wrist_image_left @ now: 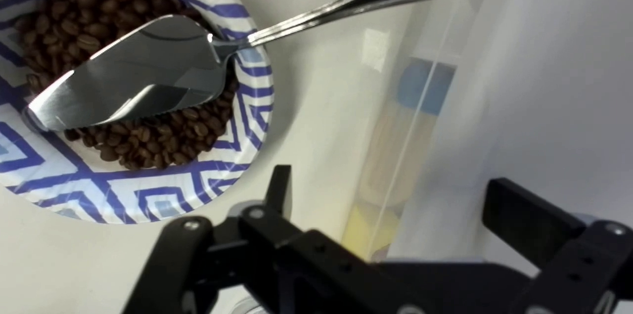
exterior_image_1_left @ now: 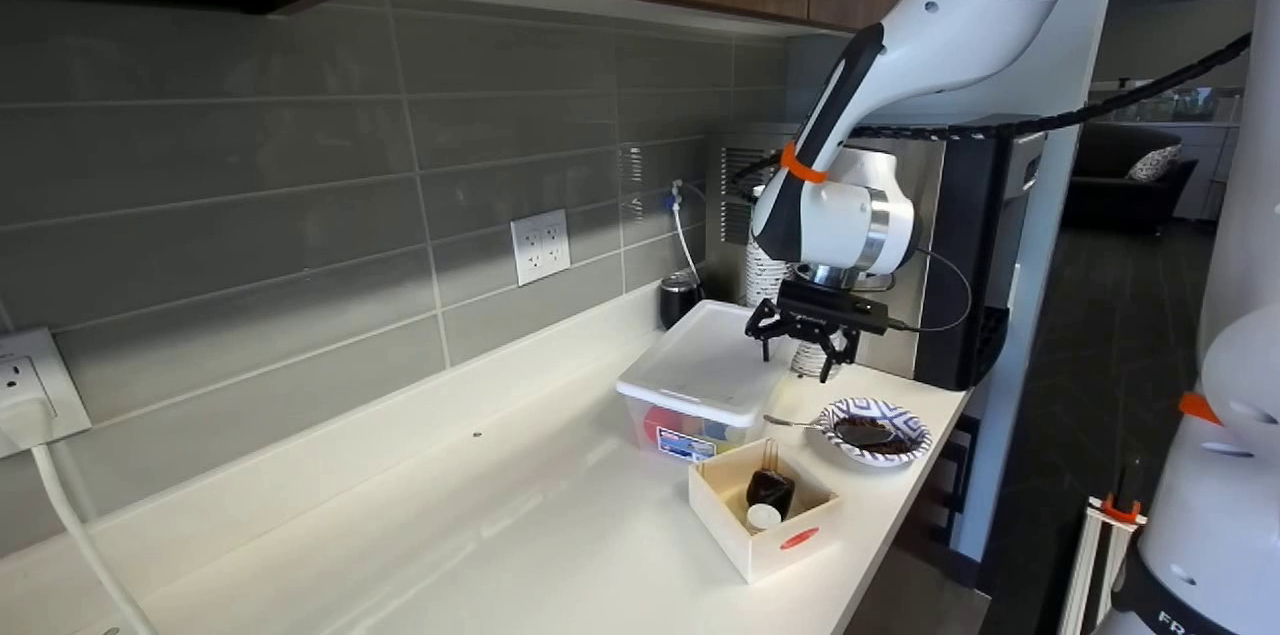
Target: Put the lid on the bowl
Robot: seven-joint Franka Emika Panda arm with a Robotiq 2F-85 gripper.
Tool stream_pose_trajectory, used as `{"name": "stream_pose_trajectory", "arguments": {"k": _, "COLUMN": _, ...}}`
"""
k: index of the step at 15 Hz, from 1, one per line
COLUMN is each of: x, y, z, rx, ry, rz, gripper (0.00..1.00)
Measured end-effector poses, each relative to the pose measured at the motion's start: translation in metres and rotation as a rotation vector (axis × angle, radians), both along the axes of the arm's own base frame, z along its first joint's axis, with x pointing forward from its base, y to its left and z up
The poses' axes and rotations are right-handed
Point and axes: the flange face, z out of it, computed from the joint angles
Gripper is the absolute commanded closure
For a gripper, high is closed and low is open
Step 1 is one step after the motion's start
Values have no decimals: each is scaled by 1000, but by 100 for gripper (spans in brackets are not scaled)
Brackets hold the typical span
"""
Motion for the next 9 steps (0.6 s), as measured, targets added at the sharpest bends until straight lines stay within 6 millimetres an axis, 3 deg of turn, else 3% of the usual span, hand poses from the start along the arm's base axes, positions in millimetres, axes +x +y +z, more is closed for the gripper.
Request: {"name": "stream_pose_trajectory", "arguments": {"k": 9, "x": 29, "y": 22, "z": 18, "rx": 1, "ry": -48, "rz": 9, "gripper": 0}}
